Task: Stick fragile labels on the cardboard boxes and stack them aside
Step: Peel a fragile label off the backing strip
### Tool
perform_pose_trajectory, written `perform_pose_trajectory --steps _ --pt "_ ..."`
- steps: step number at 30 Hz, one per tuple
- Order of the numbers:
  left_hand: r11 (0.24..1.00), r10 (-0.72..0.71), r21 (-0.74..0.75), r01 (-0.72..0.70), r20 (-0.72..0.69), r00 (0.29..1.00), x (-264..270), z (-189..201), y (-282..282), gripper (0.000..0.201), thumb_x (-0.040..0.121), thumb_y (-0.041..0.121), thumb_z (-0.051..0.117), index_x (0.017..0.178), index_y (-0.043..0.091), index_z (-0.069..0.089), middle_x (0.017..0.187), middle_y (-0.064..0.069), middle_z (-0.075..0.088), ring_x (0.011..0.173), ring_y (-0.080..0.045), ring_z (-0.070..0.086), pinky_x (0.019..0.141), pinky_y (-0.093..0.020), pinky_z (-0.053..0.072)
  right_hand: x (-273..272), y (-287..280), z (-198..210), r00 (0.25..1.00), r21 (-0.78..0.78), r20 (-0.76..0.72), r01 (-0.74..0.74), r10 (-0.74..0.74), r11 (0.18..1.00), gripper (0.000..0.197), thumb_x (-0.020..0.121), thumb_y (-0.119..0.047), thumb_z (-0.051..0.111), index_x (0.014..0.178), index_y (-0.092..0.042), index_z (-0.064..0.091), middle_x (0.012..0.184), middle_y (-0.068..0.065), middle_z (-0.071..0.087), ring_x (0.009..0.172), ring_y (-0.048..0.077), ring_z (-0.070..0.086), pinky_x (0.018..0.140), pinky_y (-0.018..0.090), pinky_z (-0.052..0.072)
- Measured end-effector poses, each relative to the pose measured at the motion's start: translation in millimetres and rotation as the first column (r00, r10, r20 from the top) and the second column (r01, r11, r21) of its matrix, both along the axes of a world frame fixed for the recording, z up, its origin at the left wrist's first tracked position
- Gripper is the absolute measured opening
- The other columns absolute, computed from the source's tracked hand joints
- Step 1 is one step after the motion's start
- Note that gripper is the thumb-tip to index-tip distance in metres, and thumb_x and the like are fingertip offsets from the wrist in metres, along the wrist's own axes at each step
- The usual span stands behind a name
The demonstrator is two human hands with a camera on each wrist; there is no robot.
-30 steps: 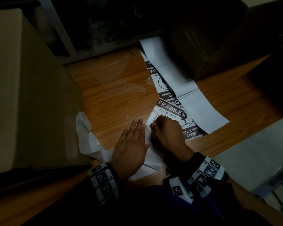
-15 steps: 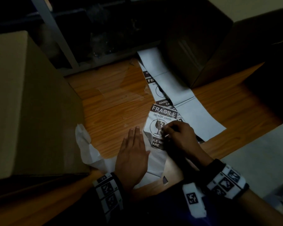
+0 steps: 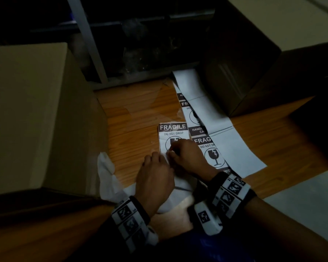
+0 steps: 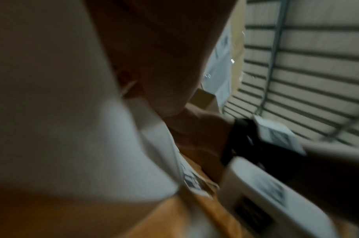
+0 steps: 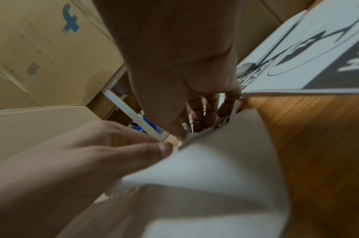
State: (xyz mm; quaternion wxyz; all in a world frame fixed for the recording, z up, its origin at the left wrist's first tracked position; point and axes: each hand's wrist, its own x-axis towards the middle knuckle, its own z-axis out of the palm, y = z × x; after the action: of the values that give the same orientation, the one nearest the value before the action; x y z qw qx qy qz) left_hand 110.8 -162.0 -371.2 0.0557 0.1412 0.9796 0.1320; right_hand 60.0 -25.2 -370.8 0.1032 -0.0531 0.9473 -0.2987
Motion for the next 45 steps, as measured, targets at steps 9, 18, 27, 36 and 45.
perform_pose_trajectory --steps 9,18,27,36,45 --pt "0.964 -0.212 0.132 0.233 -0.155 0.965 -13 -19 -23 0.028 0.082 0.009 0.071 0.11 0.008 0.069 0.116 -0.006 0.066 0.107 -0.021 0.056 0.089 -0.037 0.054 2 -2 -2 0.999 -0.042 -0.033 -0.006 0.004 0.999 0.026 0.082 -0.026 0.053 0.082 -0.008 0.072 0.083 0.011 0.072 0.077 0.03 0.065 0.065 0.034 0.046" --pt "0.945 -0.327 0.0 0.328 -0.08 0.942 -6 -24 -28 0.051 0.08 0.014 0.067 0.128 -0.001 0.059 0.122 -0.015 0.062 0.109 -0.029 0.054 0.091 -0.039 0.052 5 -3 -8 1.0 0.002 0.013 0.012 -0.012 1.0 0.018 0.091 -0.025 0.059 0.089 -0.011 0.07 0.084 0.01 0.073 0.08 0.031 0.066 0.071 0.039 0.05" --pt "0.915 -0.388 -0.175 0.364 -0.136 0.911 4 -23 -19 0.038 0.075 0.007 0.038 0.095 -0.002 0.069 0.092 -0.013 0.057 0.088 -0.028 0.052 0.071 -0.035 0.052 6 -1 -11 0.998 -0.003 0.006 0.065 -0.065 0.998 0.016 0.09 -0.018 0.06 0.088 -0.011 0.073 0.088 0.011 0.074 0.083 0.029 0.067 0.07 0.031 0.044" --pt "0.89 -0.417 -0.244 0.385 -0.091 0.905 7 -15 -17 0.018 0.069 0.011 0.056 0.078 0.004 0.069 0.085 -0.01 0.056 0.086 -0.027 0.054 0.067 -0.033 0.048 12 0 -8 0.974 -0.049 0.059 0.22 -0.217 0.974 0.013 0.088 -0.019 0.062 0.082 -0.013 0.072 0.086 0.009 0.074 0.085 0.026 0.067 0.075 0.032 0.05" --pt "0.914 -0.371 -0.196 0.355 -0.055 0.927 10 -14 -17 0.025 0.065 0.008 0.061 0.087 0.001 0.07 0.089 -0.01 0.057 0.09 -0.028 0.056 0.067 -0.032 0.052 7 3 -2 0.942 -0.122 0.167 0.312 -0.291 0.942 0.014 0.082 -0.014 0.065 0.071 -0.019 0.072 0.071 -0.003 0.067 0.076 0.014 0.065 0.07 0.025 0.048"
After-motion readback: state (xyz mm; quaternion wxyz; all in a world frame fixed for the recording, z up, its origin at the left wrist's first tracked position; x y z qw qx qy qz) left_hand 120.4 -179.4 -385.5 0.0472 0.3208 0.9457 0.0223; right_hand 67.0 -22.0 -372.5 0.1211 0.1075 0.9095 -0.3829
